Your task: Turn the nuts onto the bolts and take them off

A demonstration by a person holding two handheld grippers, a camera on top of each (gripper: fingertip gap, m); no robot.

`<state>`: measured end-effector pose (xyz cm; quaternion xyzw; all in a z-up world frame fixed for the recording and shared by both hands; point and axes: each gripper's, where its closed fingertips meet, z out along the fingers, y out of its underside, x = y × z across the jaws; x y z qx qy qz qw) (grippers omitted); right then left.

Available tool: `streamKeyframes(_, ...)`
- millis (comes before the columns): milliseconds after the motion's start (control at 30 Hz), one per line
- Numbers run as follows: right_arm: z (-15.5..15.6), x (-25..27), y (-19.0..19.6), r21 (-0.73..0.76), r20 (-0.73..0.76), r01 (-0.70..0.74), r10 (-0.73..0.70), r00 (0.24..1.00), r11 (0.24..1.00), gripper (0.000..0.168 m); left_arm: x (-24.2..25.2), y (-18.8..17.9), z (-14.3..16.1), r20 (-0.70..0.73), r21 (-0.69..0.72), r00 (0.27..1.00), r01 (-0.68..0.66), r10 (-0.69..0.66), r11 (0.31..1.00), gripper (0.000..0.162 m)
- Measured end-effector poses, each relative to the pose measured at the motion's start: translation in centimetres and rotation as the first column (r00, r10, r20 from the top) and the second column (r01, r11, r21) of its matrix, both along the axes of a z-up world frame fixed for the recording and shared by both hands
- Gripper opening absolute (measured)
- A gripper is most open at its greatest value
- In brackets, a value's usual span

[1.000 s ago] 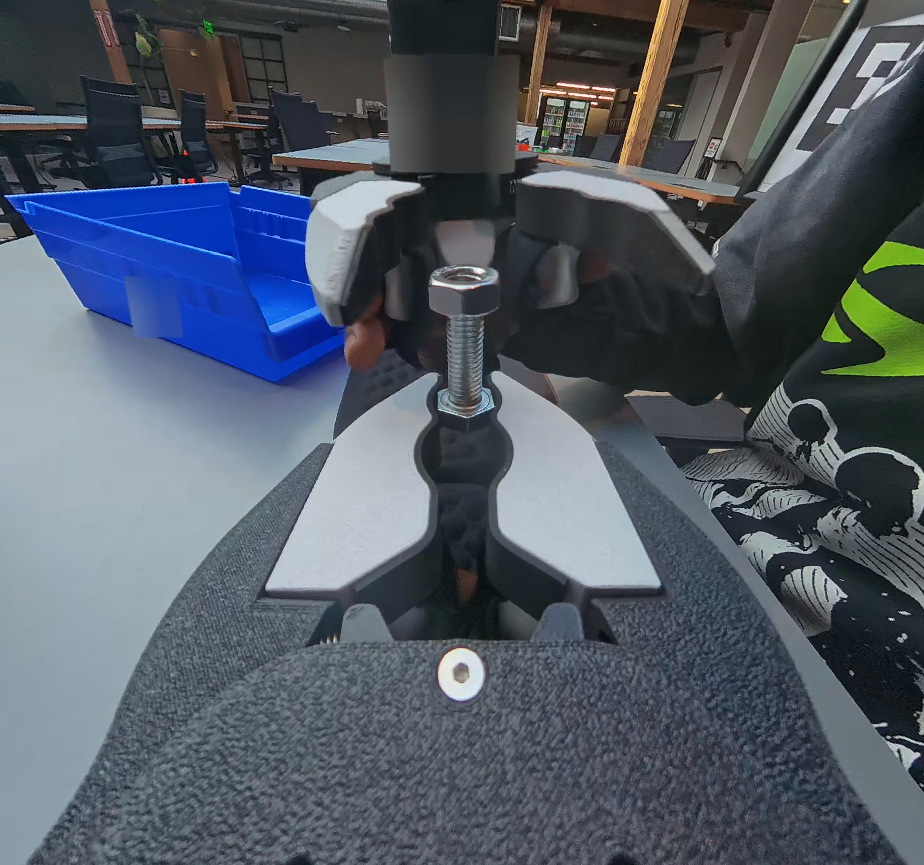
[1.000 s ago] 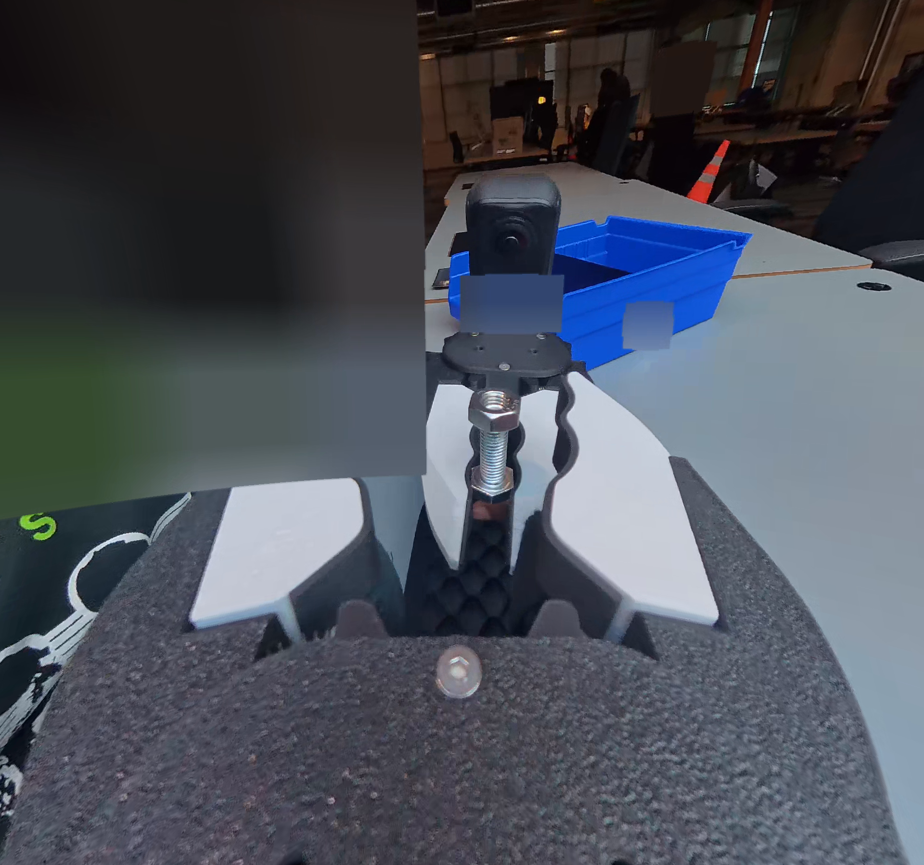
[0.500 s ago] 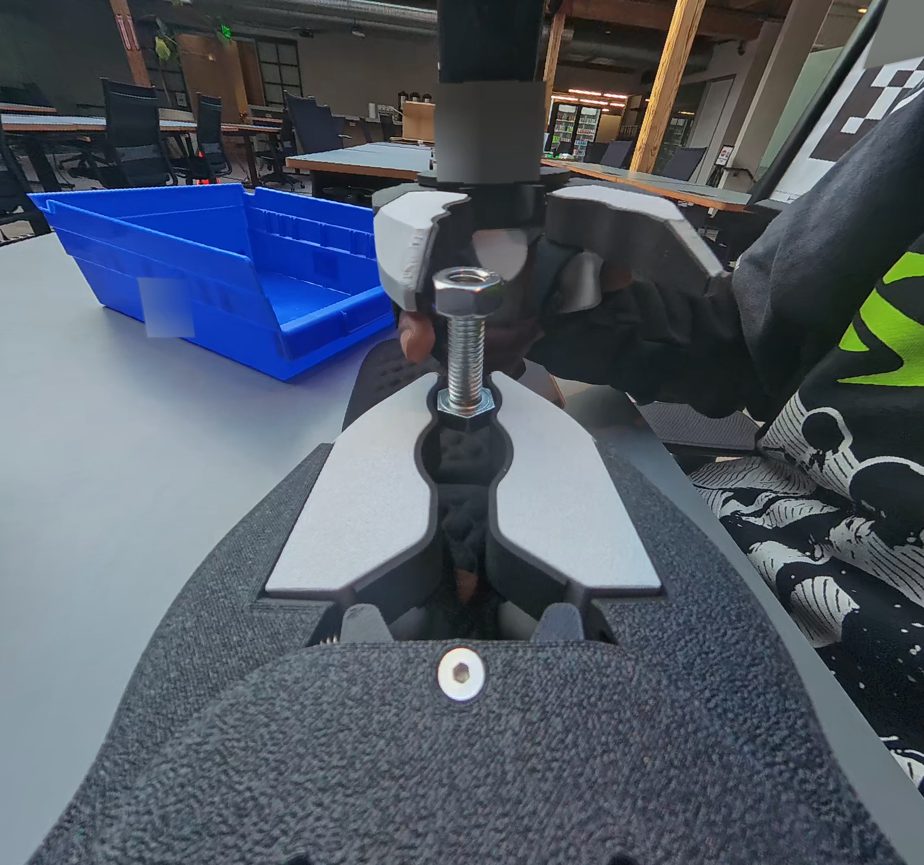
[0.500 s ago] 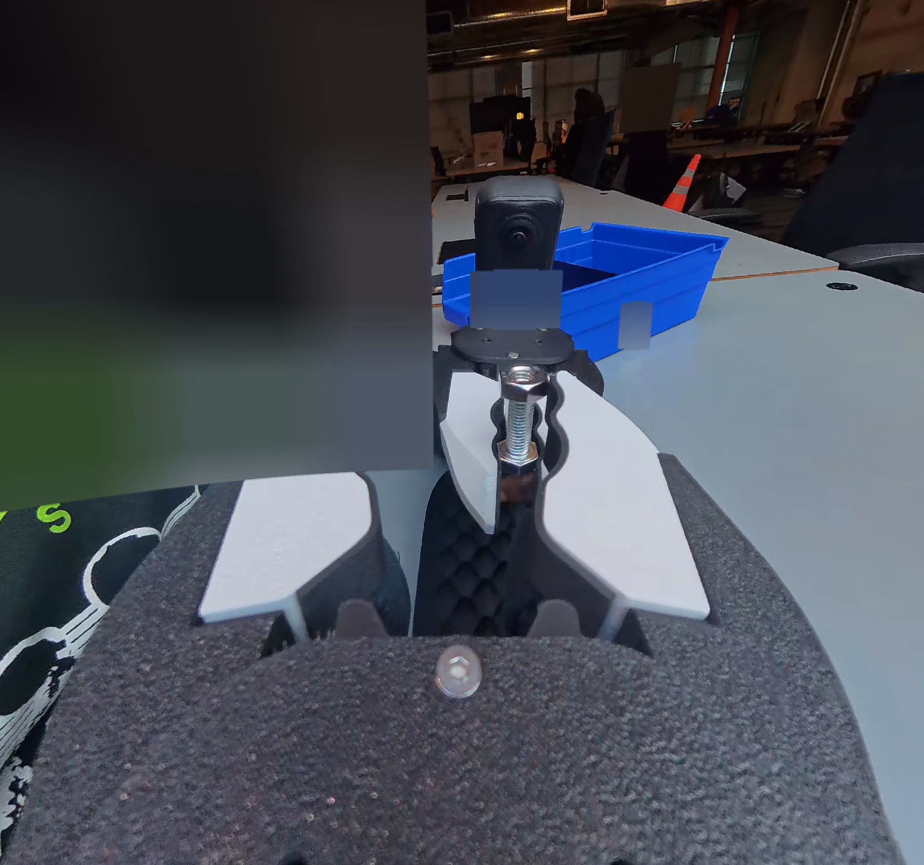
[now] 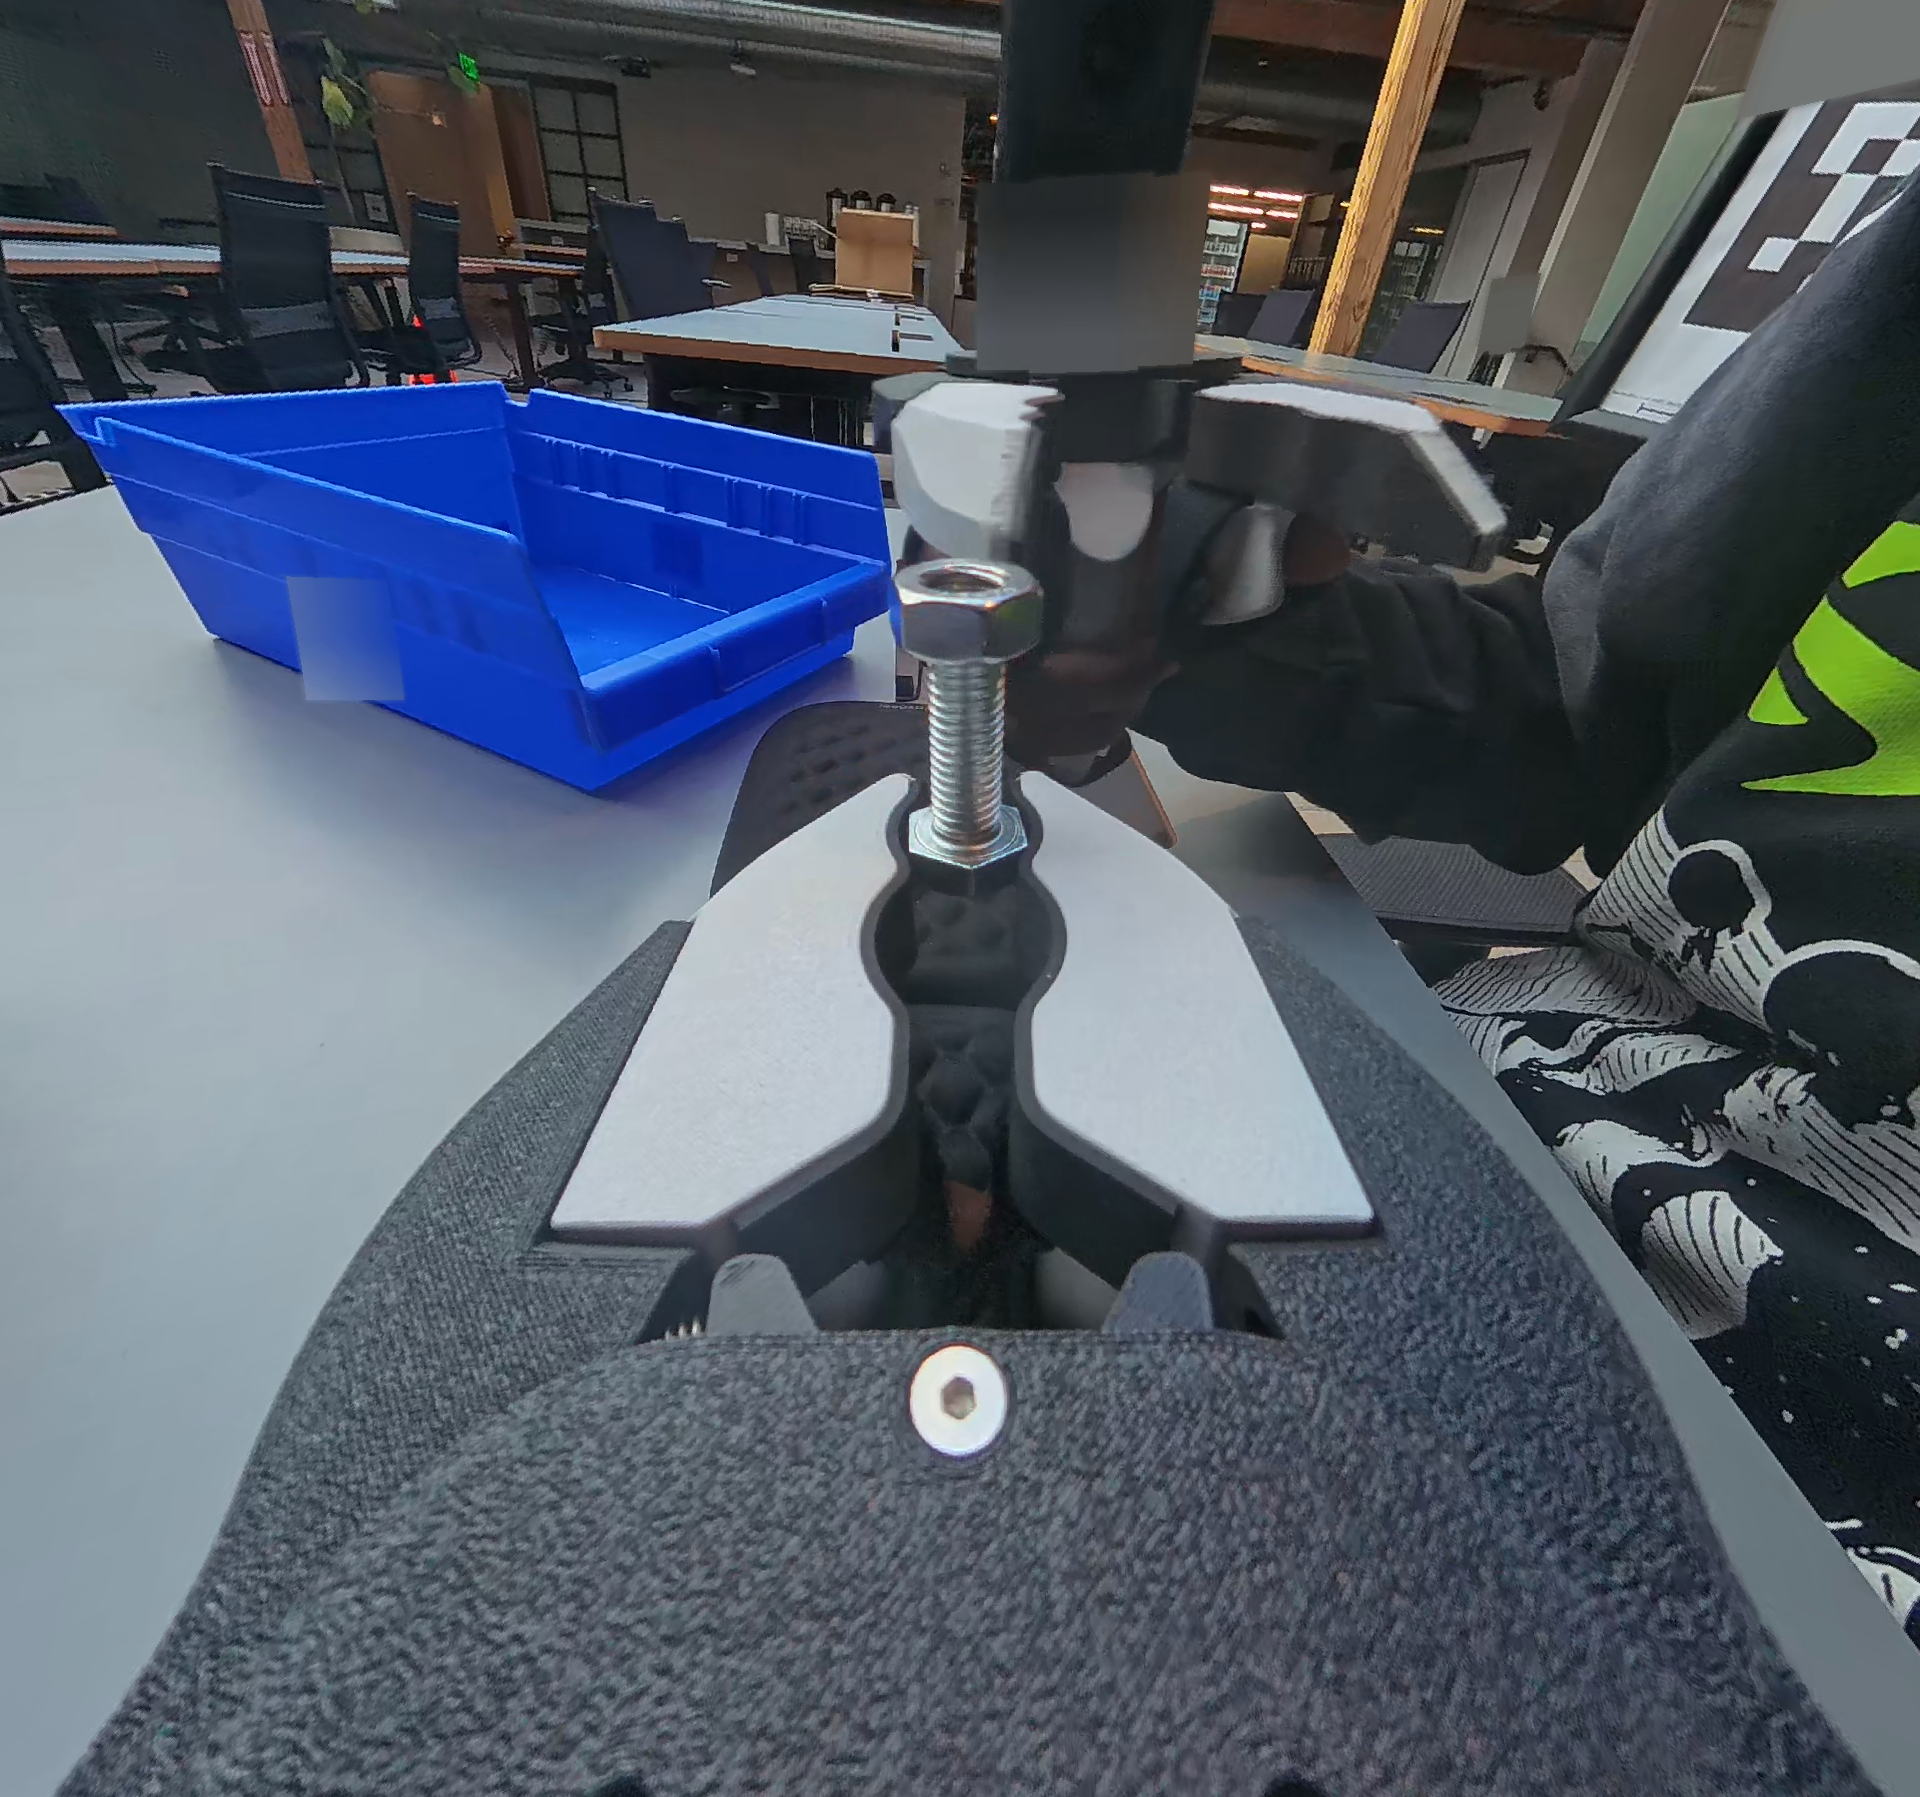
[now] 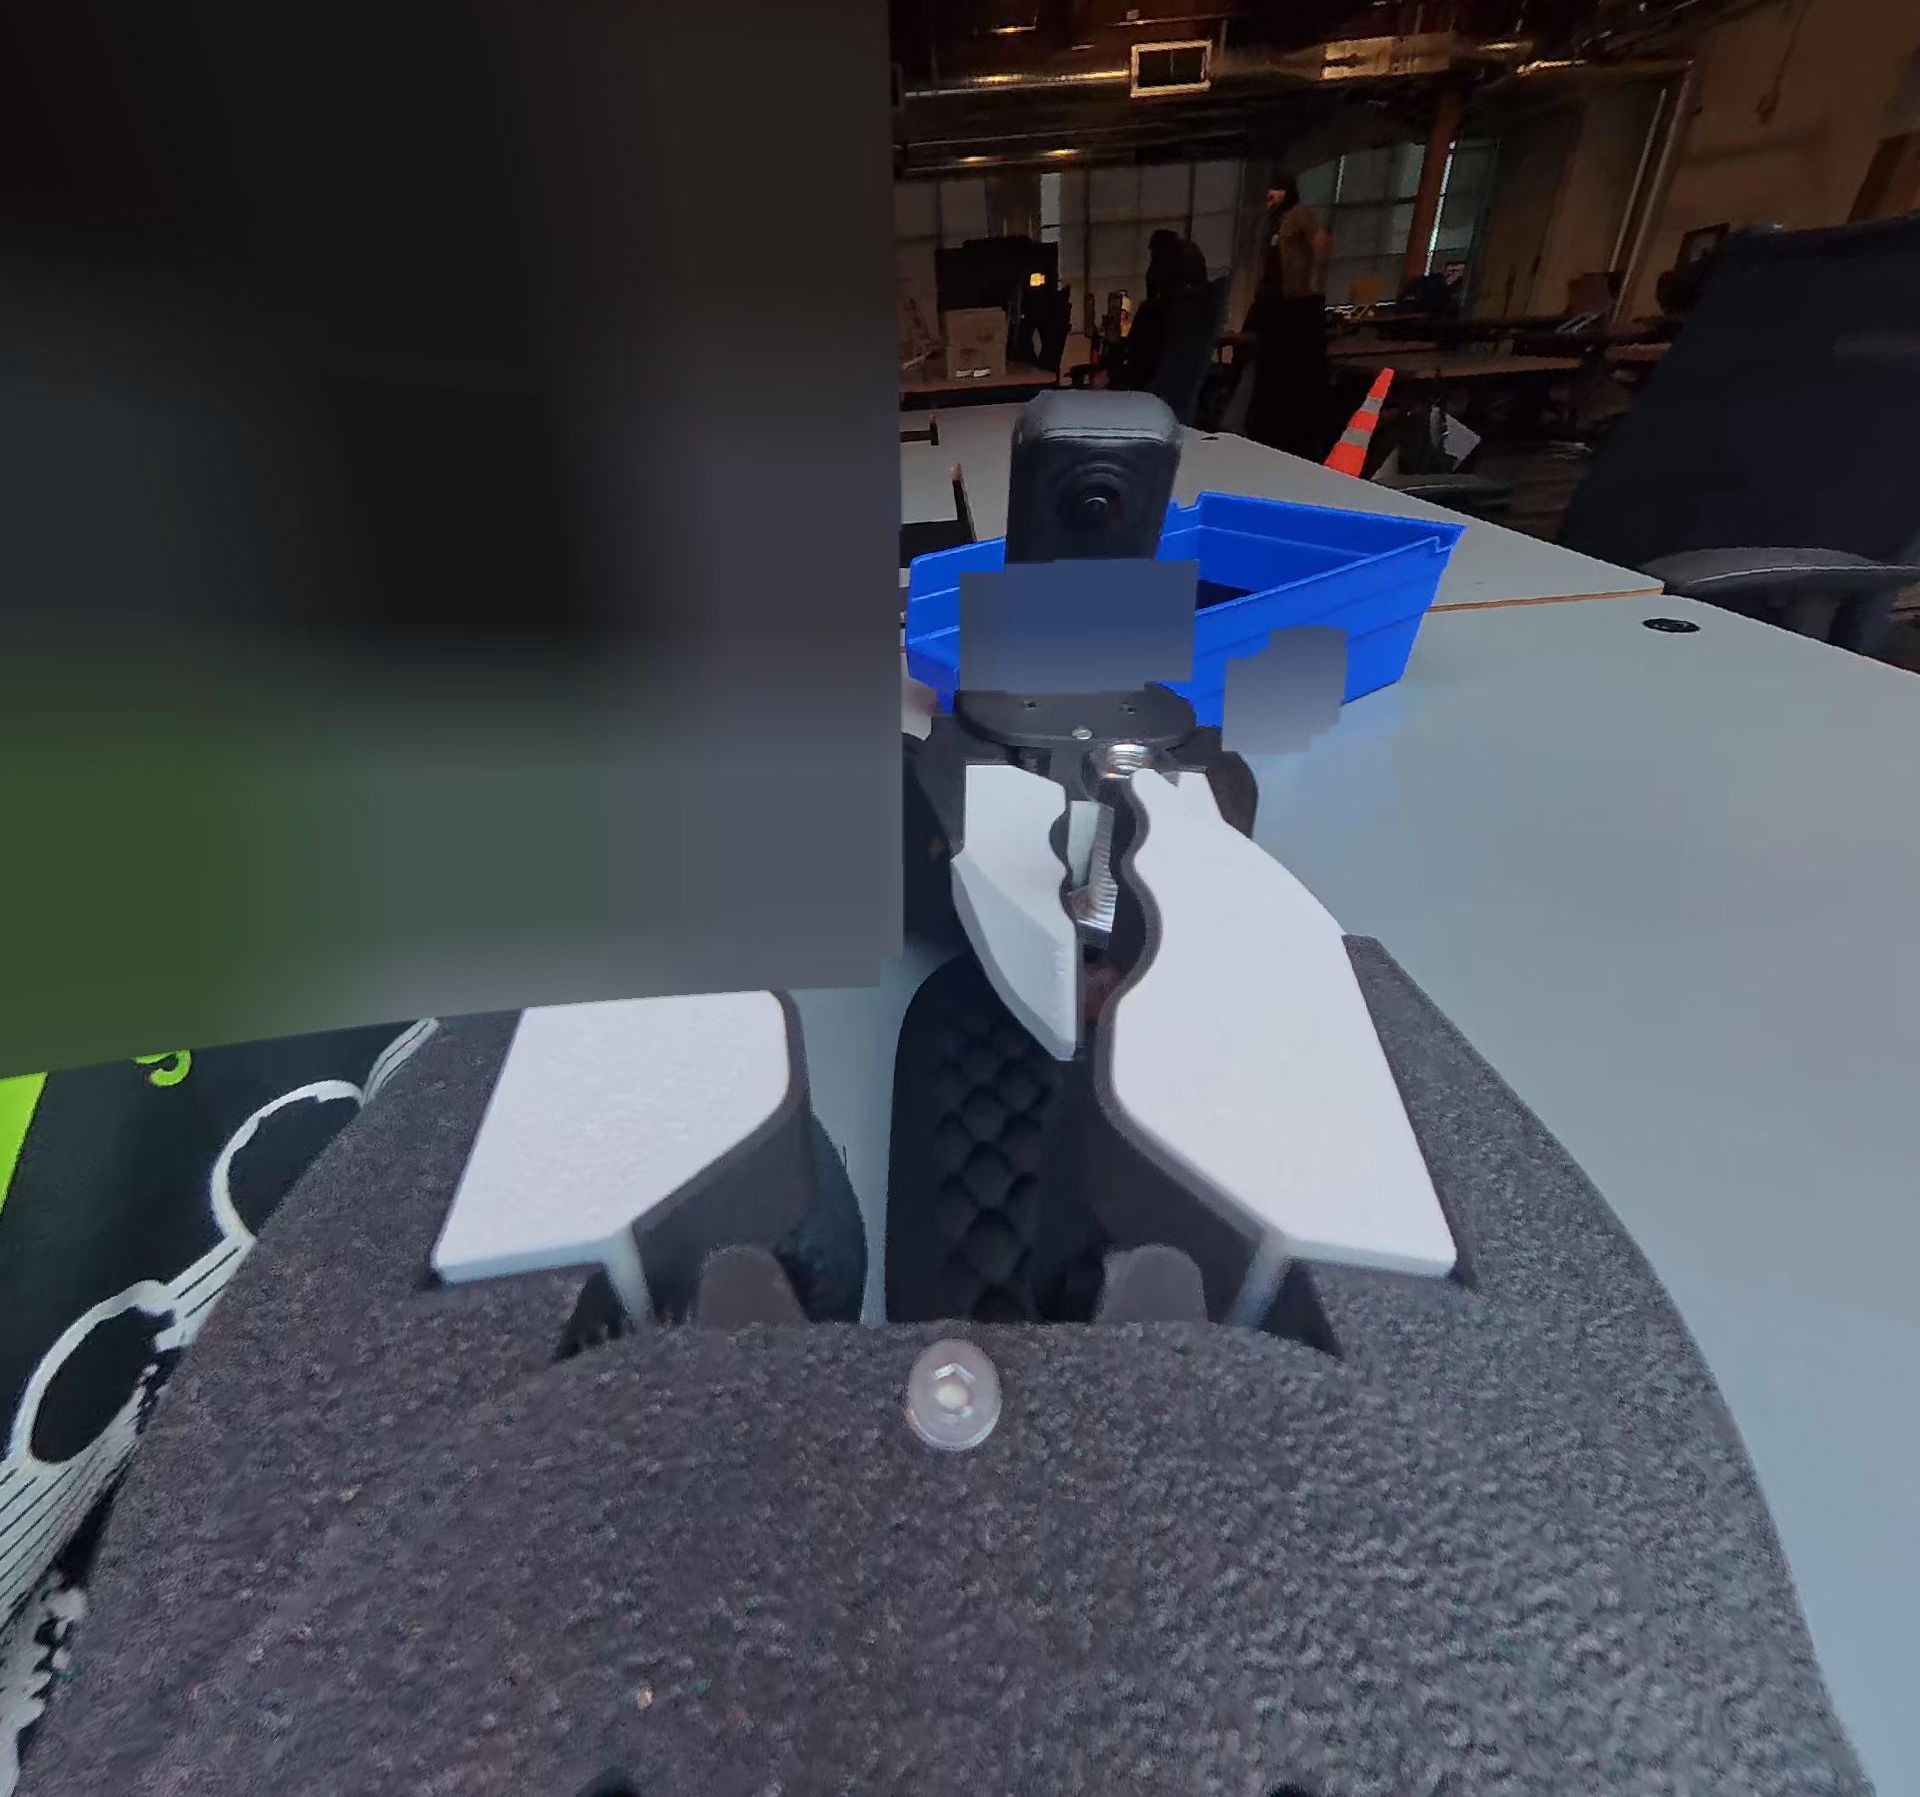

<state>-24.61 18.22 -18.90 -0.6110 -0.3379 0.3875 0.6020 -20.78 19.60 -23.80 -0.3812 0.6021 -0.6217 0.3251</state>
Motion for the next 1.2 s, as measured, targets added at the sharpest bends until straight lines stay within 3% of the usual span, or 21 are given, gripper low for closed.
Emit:
streamKeyframes(233, -0.2, -1.3, 2.4, -0.022, -0.043, -0.008, 0.007, 0.999, 1.000, 0.080, 0.0, -0.2, -0.1, -0.004, 0.011, 1.000, 0.009, -0.009, 1.000, 0.014)
streamKeyframes(400, -0.2, -2.6, 2.6, -0.014, -0.044, -0.045, 0.045, 0.998, 0.999, 0.076, 0.0, -0.2, -0.1, -0.005, 0.008, 1.000, 0.008, -0.008, 1.000, 0.014)
streamKeyframes(933, -0.2, -0.7, 0.9, -0.019, -0.056, 0.036, -0.037, 0.998, 0.999, 0.074, 0.0, 0.1, 0.0, -0.001, -0.004, 1.000, -0.005, 0.005, 1.000, 0.014)
streamKeyframes(1200, -0.6, -0.7, -0.9, -0.005, -0.013, 0.010, -0.010, 1.000, 1.000, 0.059, 0.0, 0.1, 0.0, -0.001, -0.004, 1.000, -0.006, 0.006, 1.000, 0.014)
